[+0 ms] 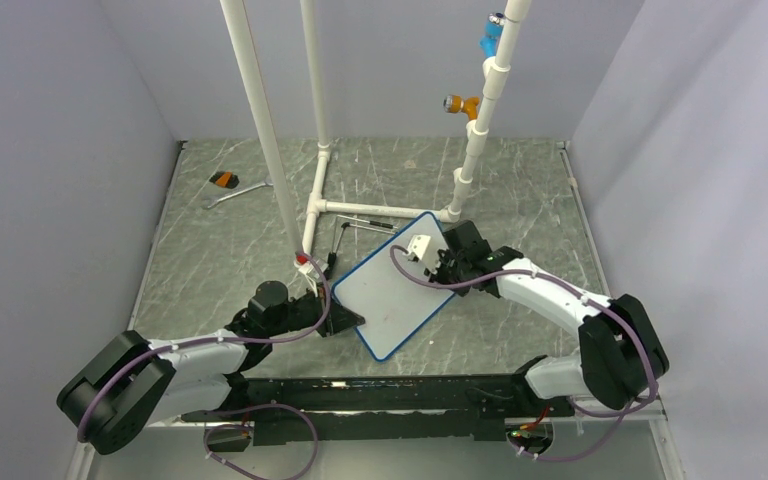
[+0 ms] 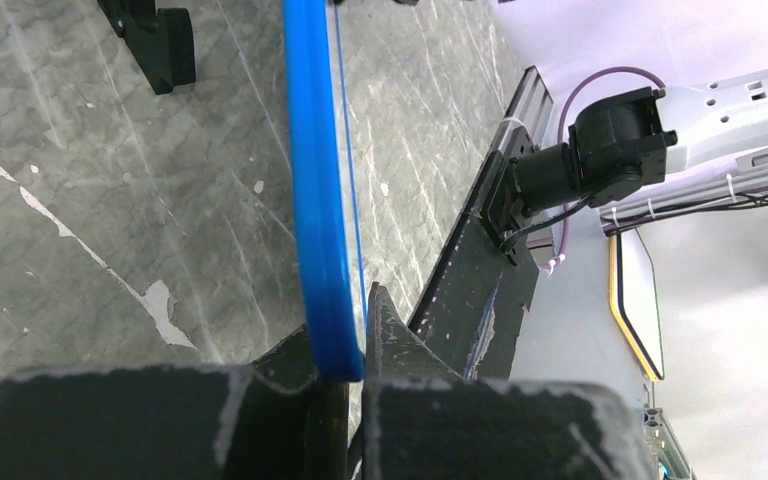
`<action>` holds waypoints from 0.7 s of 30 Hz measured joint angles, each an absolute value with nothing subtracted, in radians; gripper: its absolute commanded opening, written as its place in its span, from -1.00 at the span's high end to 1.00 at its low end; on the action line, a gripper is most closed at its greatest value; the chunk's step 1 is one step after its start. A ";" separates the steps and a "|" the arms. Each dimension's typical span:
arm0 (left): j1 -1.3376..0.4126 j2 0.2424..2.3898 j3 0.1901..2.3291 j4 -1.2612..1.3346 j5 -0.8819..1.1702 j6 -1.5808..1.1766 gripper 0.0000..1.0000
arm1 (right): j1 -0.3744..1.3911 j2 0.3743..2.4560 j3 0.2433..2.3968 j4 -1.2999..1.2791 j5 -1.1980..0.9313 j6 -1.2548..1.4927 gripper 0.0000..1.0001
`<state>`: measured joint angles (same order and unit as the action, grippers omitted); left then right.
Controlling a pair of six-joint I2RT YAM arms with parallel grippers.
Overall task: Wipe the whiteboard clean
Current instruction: Erase the whiteboard at the center of the board.
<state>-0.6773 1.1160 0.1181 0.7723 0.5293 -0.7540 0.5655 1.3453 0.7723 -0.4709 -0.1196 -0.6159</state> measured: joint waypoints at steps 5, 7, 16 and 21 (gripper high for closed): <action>-0.677 1.119 0.118 0.781 0.533 -0.753 1.00 | 0.540 1.320 0.735 -0.379 -0.026 -0.564 1.00; -0.677 1.122 0.118 0.783 0.534 -0.753 1.00 | 0.538 1.320 0.736 -0.379 -0.046 -0.558 1.00; -0.676 1.174 0.118 0.831 0.535 -0.766 1.00 | 0.744 1.333 0.781 -0.472 -0.257 -0.583 1.00; -0.682 1.251 0.133 0.887 0.548 -0.783 1.00 | 0.905 1.372 0.809 -0.493 -0.345 -0.607 1.00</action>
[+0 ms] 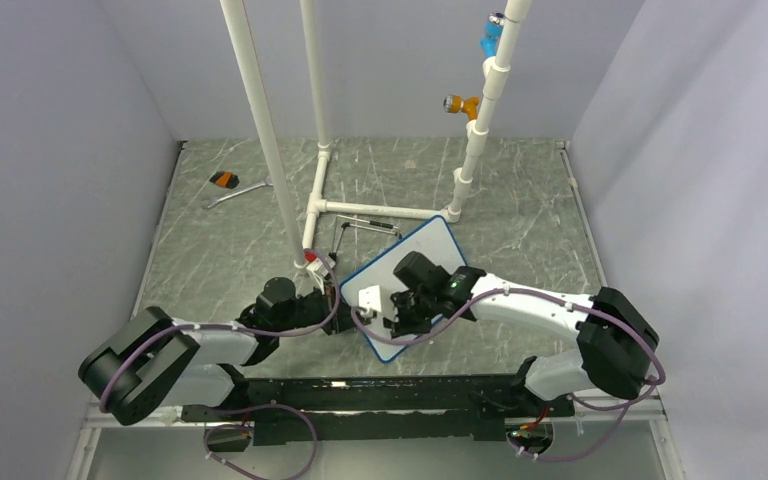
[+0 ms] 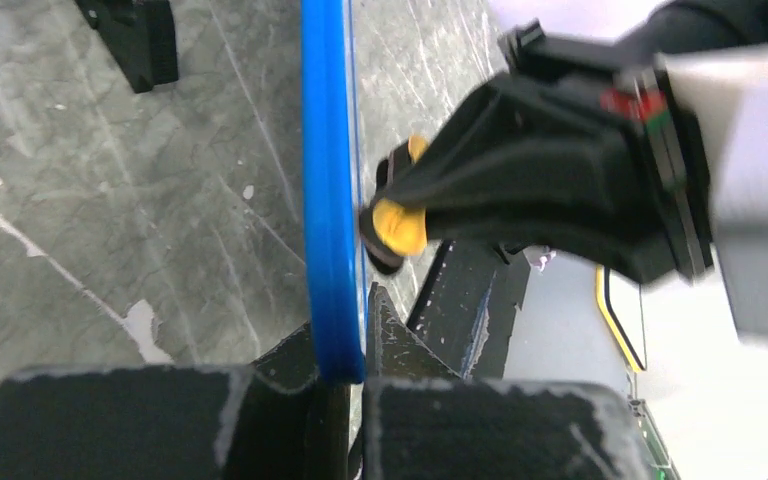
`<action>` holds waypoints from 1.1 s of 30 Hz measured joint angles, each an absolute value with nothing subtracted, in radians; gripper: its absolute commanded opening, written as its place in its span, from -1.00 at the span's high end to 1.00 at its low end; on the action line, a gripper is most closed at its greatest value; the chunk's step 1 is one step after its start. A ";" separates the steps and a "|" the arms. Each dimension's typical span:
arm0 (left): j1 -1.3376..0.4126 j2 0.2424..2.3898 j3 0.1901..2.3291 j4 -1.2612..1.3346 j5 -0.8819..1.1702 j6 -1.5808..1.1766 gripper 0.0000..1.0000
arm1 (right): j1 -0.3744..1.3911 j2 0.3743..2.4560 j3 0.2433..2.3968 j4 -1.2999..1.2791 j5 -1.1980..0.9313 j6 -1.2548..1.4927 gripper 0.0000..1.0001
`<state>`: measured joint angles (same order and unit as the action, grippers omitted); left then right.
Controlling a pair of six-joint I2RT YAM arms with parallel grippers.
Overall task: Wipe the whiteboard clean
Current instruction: Erase the whiteboard at the center of the board.
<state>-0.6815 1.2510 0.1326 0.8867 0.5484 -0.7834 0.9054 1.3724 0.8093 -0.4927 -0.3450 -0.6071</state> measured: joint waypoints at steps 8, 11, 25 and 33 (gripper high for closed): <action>-0.695 1.314 0.194 0.888 0.559 -0.786 1.00 | 0.951 1.341 0.797 -0.465 -0.258 -0.579 1.00; -0.695 1.314 0.217 0.868 0.535 -0.788 1.00 | 0.881 1.289 0.781 -0.410 -0.163 -0.562 1.00; -0.714 1.301 0.236 0.806 0.562 -0.797 1.00 | 1.010 1.331 0.798 -0.477 -0.329 -0.669 1.00; -0.720 1.296 0.236 0.804 0.543 -0.770 1.00 | 0.933 1.329 0.798 -0.477 -0.318 -0.605 1.00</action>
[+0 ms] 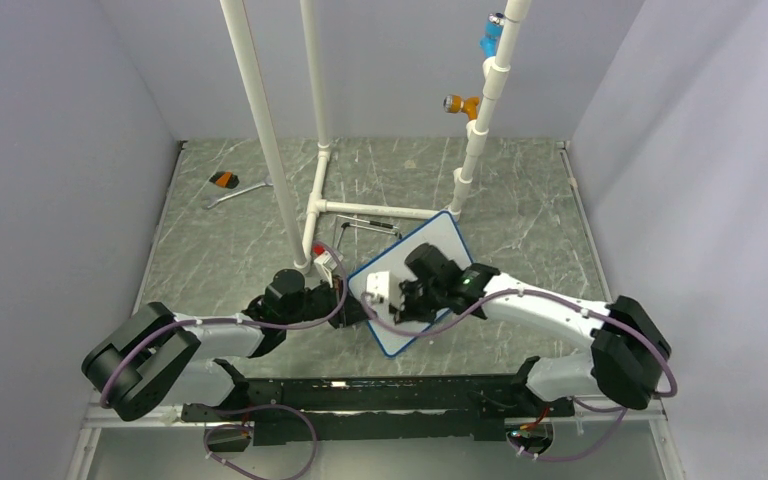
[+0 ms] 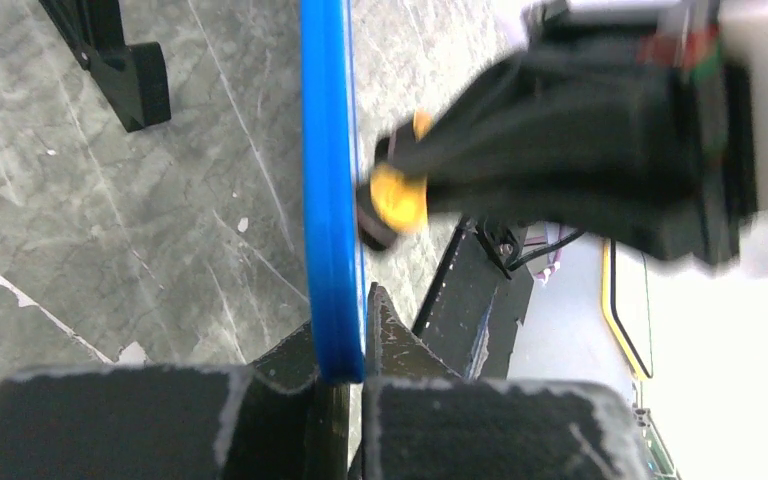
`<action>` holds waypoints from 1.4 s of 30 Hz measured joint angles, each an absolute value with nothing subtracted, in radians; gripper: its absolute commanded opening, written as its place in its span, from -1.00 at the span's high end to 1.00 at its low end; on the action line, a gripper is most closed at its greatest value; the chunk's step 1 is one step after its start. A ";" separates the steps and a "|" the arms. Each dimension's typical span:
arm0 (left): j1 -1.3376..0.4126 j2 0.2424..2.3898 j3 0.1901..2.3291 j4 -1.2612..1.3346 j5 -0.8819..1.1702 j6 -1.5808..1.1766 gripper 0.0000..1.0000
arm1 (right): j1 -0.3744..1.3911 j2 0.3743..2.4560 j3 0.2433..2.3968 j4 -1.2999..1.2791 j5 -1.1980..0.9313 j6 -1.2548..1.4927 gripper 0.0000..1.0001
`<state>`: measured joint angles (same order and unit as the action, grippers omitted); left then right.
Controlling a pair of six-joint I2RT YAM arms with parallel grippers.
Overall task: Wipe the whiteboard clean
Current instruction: Erase the whiteboard at the center of the board.
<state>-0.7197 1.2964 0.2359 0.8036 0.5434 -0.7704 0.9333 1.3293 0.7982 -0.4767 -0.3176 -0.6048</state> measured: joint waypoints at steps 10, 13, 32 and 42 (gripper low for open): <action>-0.718 1.300 0.236 0.822 0.560 -0.806 1.00 | 0.709 1.212 0.770 -0.313 -0.117 -0.523 1.00; -0.718 1.300 0.236 0.818 0.566 -0.809 1.00 | 0.740 1.212 0.773 -0.353 -0.227 -0.557 1.00; -0.733 1.327 0.274 0.804 0.567 -0.815 1.00 | 0.641 1.207 0.780 -0.249 -0.068 -0.446 1.00; -0.758 1.323 0.276 0.799 0.570 -0.825 1.00 | 0.664 1.177 0.781 -0.261 -0.165 -0.448 1.00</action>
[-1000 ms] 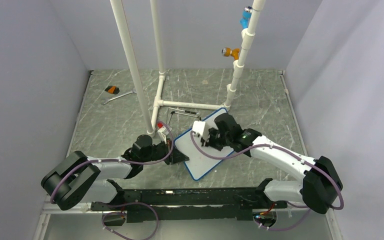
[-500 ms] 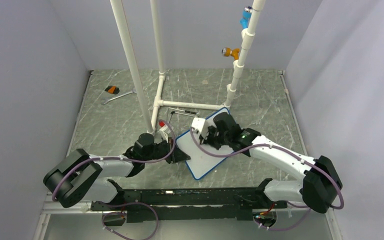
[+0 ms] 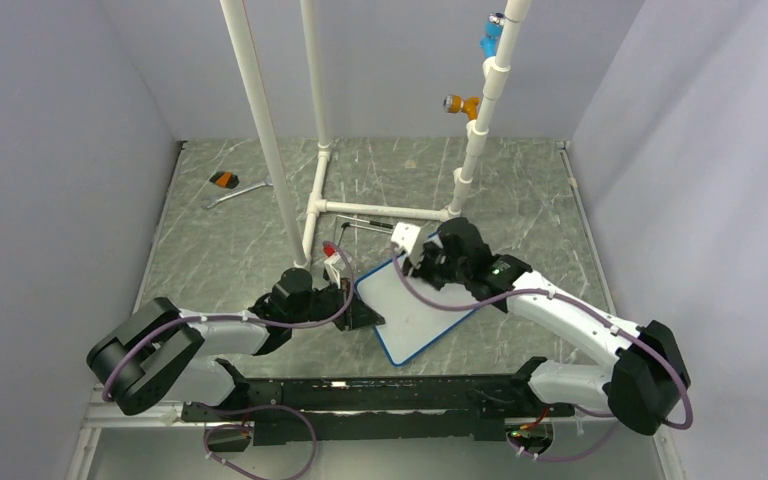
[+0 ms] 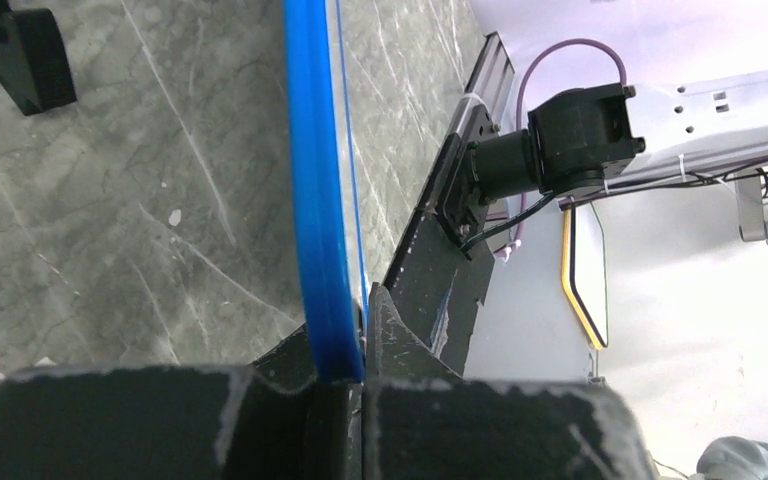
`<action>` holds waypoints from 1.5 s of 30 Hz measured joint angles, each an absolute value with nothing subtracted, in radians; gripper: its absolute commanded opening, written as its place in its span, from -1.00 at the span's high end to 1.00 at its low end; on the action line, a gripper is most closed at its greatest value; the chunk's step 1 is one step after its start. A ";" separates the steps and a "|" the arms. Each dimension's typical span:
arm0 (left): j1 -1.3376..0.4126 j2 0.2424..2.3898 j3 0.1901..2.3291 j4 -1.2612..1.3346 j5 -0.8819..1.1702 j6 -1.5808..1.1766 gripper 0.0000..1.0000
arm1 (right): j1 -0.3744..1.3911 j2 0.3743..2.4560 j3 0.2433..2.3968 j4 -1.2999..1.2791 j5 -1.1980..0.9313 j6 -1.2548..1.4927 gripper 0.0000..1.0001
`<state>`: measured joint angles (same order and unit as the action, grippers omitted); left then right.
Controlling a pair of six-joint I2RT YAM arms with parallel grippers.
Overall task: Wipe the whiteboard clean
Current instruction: Erase the whiteboard at the center of the board.
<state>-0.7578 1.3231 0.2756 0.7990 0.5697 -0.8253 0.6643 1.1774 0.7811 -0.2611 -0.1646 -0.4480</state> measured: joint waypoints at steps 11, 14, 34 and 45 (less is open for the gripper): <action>-0.783 1.339 0.292 0.771 0.579 -0.834 1.00 | 0.773 1.198 0.816 -0.290 -0.292 -0.448 1.00; -0.782 1.339 0.295 0.766 0.569 -0.852 1.00 | 0.703 1.198 0.816 -0.264 -0.226 -0.422 1.00; -0.789 1.275 0.298 0.710 0.564 -0.828 1.00 | 0.707 1.210 0.846 -0.445 -0.468 -0.575 1.00; -0.787 1.206 0.297 0.649 0.534 -0.813 1.00 | 0.512 1.204 0.829 -0.341 -0.231 -0.476 1.00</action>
